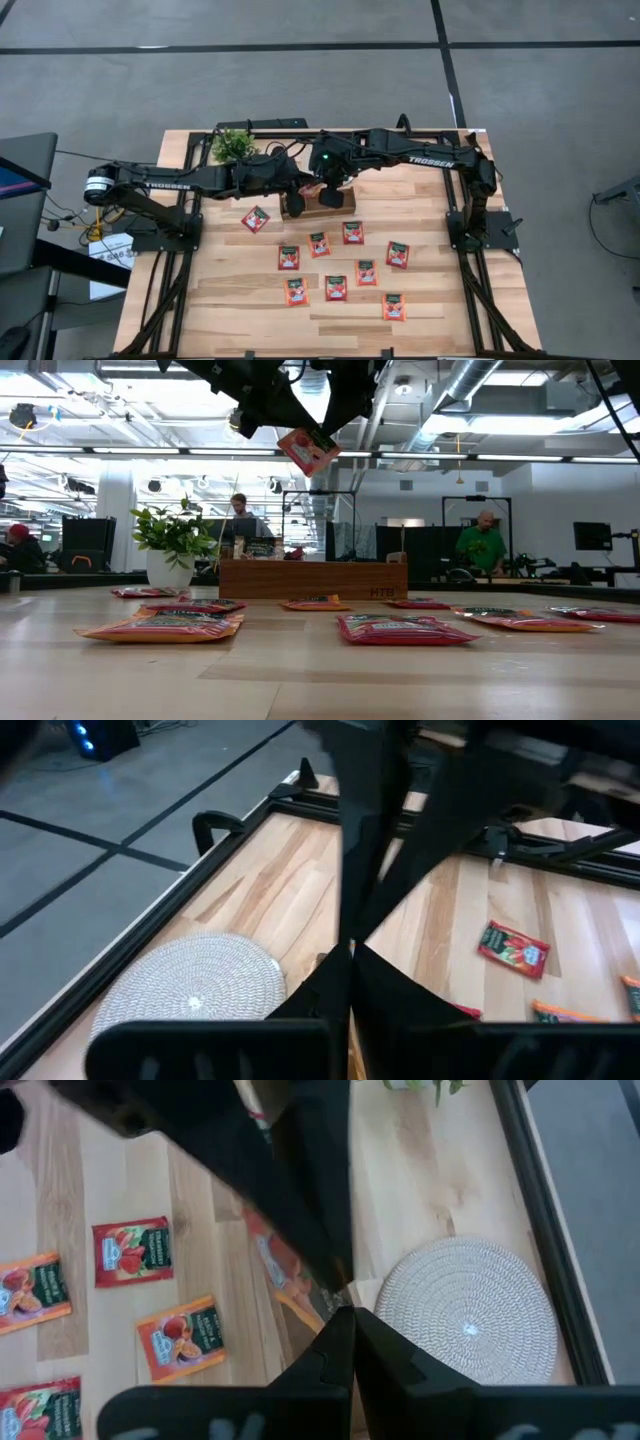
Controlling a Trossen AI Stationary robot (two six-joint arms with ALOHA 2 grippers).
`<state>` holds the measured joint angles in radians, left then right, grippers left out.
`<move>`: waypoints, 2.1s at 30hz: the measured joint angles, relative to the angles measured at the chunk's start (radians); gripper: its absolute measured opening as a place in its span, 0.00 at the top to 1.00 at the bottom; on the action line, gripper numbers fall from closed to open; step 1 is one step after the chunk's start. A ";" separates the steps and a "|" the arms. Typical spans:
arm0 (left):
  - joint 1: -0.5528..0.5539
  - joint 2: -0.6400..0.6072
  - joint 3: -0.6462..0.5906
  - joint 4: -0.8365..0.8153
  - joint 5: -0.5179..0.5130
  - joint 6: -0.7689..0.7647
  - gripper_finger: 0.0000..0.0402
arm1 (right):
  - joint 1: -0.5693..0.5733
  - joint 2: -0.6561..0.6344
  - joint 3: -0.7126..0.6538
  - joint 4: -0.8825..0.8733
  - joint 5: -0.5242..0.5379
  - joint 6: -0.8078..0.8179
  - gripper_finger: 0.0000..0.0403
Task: Pick & Place Tea
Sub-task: Put the orange tea bag into the middle of the wooden organizer
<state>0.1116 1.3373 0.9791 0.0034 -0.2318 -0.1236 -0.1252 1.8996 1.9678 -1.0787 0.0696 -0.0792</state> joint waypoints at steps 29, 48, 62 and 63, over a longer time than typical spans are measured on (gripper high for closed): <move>-0.109 0.260 -0.353 0.902 -0.259 -0.238 1.00 | 0.091 -0.270 -0.010 -0.233 0.284 0.172 1.00; -0.139 0.452 -0.244 0.839 -0.592 -0.394 1.00 | 0.049 -0.276 -0.010 -0.245 0.244 -0.006 1.00; -0.140 0.486 -0.405 1.135 -0.514 -0.442 1.00 | -0.016 -0.487 -0.473 0.215 -0.062 -0.088 1.00; -0.140 0.486 -0.410 1.148 -0.501 -0.441 1.00 | -0.032 -0.522 -0.529 0.269 -0.104 -0.087 1.00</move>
<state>-0.0284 1.8236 0.5691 1.1518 -0.7331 -0.5642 -0.1569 1.3773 1.4388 -0.8096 -0.0344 -0.1658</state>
